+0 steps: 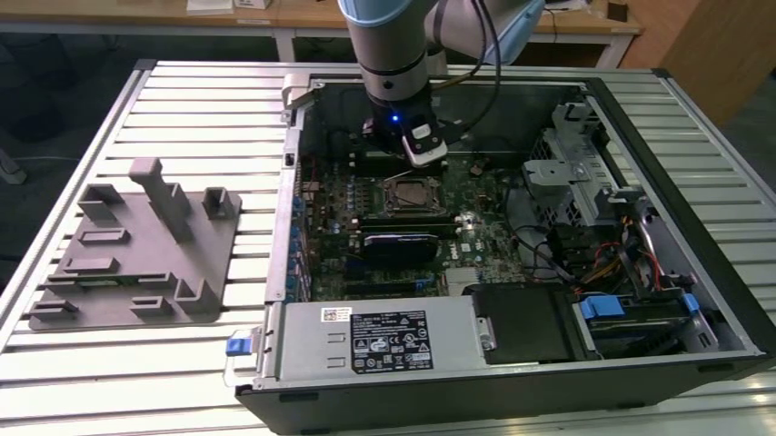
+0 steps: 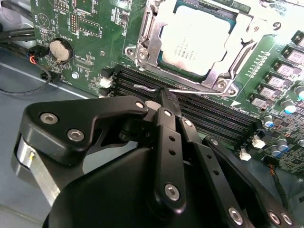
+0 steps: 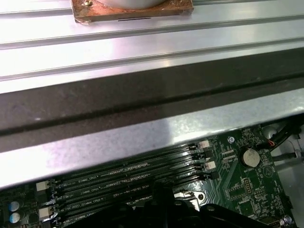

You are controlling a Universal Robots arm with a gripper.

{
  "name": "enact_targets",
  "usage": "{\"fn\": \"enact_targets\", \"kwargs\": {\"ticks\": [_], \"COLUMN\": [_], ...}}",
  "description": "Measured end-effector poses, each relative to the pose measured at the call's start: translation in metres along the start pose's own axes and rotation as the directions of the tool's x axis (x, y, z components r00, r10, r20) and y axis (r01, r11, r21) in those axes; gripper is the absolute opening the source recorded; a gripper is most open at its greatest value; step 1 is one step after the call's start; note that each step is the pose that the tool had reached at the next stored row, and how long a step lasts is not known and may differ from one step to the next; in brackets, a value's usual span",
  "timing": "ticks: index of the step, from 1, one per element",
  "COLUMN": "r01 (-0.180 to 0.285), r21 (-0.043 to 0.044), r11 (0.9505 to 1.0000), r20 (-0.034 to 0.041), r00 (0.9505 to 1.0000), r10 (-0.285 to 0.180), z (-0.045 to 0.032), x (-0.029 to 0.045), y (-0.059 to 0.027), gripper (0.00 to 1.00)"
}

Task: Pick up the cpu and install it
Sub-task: 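Install the first cpu locking lever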

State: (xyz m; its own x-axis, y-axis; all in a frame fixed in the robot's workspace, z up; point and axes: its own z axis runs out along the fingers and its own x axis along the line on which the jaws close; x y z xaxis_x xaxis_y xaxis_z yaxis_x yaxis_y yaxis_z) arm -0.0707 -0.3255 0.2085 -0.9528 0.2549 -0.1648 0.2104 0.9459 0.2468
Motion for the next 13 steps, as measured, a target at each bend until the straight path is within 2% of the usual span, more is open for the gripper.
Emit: {"fn": "enact_targets", "kwargs": {"ticks": [6, 13], "r01": [-0.012, -0.019], "r21": [0.0057, 0.0070], "r11": [0.9999, 0.9998], "r20": [0.0041, 0.0059], "r00": [0.9999, 0.9998], "r10": [0.012, 0.019], "z": [0.0006, 0.0020], "x": [0.0001, 0.0004], "y": [-0.0002, -0.0005], "gripper": [0.11, 0.11]}}
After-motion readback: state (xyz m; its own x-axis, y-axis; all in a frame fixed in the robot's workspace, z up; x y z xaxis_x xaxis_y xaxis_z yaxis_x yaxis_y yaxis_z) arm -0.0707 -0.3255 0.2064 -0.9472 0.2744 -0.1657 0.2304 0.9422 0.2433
